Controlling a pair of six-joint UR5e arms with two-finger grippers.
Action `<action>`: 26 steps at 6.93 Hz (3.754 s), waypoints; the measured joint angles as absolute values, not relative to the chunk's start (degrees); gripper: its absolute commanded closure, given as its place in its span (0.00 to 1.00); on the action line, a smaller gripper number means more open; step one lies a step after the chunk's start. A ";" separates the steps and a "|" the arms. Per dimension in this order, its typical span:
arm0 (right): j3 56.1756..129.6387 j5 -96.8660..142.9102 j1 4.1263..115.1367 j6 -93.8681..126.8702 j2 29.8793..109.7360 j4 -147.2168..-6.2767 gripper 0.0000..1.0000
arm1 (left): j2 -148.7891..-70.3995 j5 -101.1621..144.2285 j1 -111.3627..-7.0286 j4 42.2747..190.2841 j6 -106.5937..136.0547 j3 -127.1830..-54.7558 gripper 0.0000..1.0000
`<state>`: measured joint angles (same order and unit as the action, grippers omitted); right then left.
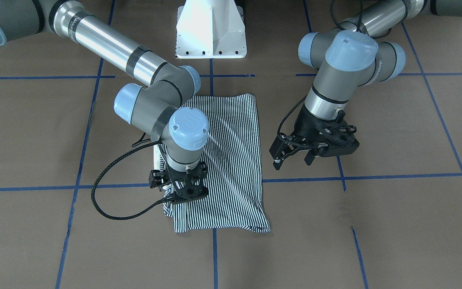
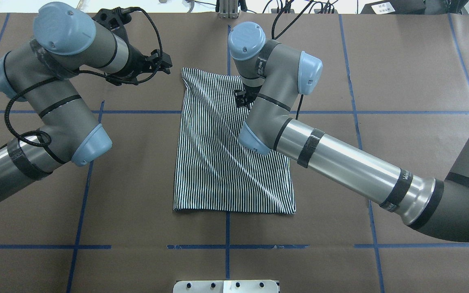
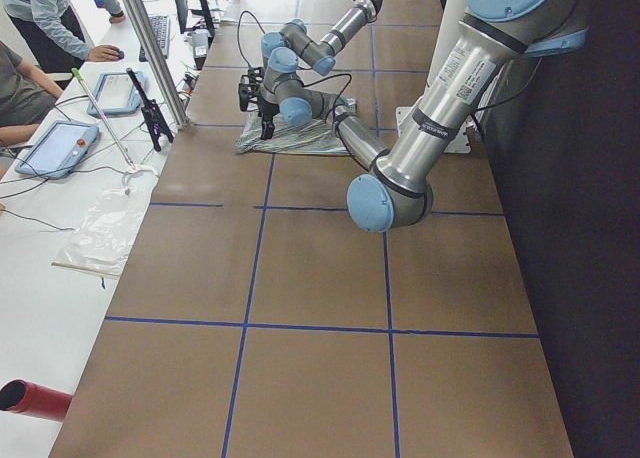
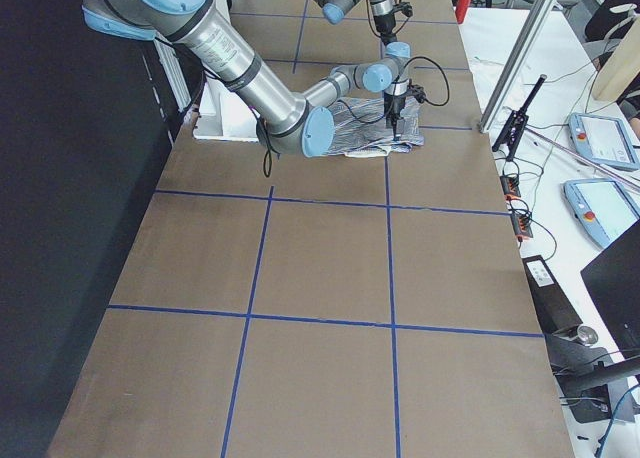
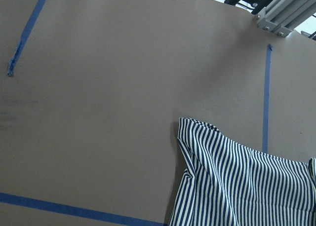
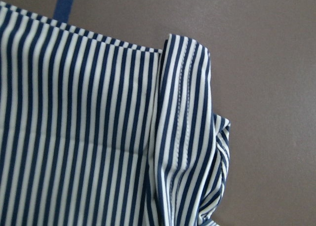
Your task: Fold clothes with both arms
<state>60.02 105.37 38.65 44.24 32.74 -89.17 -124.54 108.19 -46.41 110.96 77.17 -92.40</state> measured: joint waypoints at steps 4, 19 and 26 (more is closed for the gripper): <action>60.03 105.36 38.69 43.46 33.50 -92.23 0.00 | -124.62 108.19 -46.42 111.03 77.17 -92.37 0.00; 76.37 122.46 49.94 42.10 38.58 -92.75 0.00 | -114.06 110.88 -35.94 110.24 94.69 -105.66 0.04; 82.09 125.59 50.40 46.73 42.30 -92.29 0.00 | -123.65 95.38 -19.13 89.02 111.14 -100.24 0.07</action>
